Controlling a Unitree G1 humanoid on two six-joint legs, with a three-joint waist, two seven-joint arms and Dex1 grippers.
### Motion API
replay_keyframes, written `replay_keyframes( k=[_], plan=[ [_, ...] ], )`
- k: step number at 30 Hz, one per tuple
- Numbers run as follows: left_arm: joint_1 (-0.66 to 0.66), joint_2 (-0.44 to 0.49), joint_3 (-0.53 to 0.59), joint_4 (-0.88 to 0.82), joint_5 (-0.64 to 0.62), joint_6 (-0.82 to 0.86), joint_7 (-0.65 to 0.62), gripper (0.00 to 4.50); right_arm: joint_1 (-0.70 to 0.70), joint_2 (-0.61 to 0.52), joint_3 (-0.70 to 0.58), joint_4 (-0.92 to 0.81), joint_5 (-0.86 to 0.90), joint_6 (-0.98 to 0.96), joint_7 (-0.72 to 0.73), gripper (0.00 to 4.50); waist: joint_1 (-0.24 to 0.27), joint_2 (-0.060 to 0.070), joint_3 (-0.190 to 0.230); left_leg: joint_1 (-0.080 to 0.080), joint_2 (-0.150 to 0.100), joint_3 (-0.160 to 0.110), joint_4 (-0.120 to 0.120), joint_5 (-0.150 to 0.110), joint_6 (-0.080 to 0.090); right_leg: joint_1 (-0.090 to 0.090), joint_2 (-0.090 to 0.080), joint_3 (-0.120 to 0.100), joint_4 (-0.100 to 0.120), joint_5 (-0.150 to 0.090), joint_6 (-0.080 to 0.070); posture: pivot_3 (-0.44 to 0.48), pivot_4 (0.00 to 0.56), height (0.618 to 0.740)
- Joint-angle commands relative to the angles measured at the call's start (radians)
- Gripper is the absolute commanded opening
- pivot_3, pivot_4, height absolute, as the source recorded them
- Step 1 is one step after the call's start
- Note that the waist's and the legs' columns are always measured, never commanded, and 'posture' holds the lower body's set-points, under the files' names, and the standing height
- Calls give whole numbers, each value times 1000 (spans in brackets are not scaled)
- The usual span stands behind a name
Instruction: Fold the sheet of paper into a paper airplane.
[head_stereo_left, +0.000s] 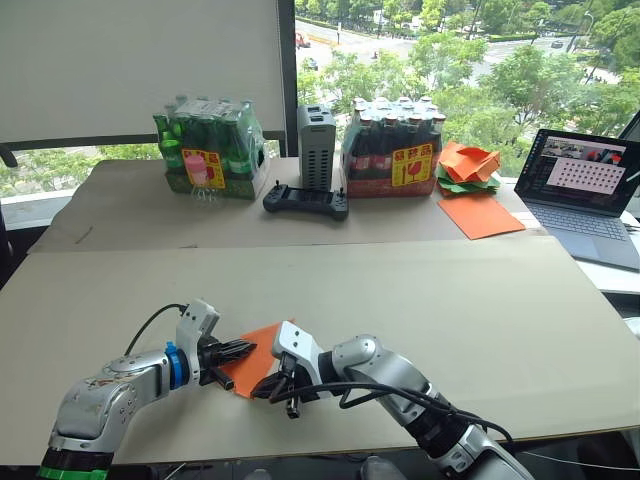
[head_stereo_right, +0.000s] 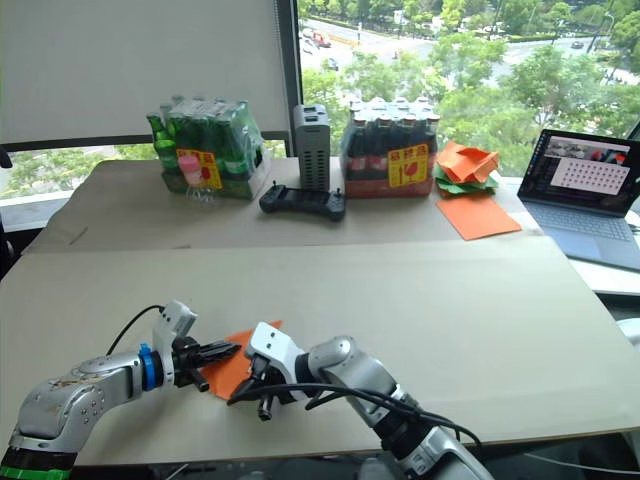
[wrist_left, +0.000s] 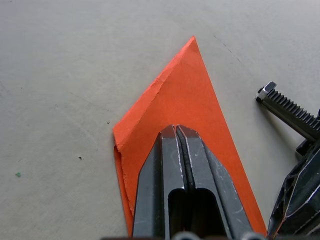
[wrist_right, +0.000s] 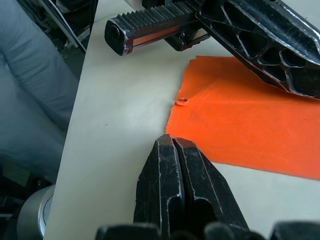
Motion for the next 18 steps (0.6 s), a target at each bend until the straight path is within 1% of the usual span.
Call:
replay_keyframes(
  k=[1, 9, 12, 18],
  plan=[
    [-4, 9, -2, -1, 5, 12, 9, 47, 49, -6, 89, 65, -13, 42, 25, 0, 0, 0, 0, 0, 0, 0, 0, 0, 0, 0, 0, 0, 0, 0, 0, 0, 150, 740],
    [-14, 9, -7, 21, 14, 0, 4, 47, 34, 13, 1, 104, -25, -3, -46, 0, 0, 0, 0, 0, 0, 0, 0, 0, 0, 0, 0, 0, 0, 0, 1, 0, 150, 740],
    [-21, 10, -10, 28, 18, -5, 1, 47, 20, 8, -34, 123, -26, -17, -61, 0, 1, 0, 0, 3, 1, 0, 0, 0, 0, 2, 1, 0, 1, -2, 4, 0, 150, 740],
    [-37, 12, -16, 51, 29, -19, -6, 47, 6, 6, -115, 141, -16, -37, -108, 0, 10, 0, 0, 6, 1, 0, 1, 0, 0, 5, 1, 0, 1, -3, 4, 0, 150, 740]
  ],
)
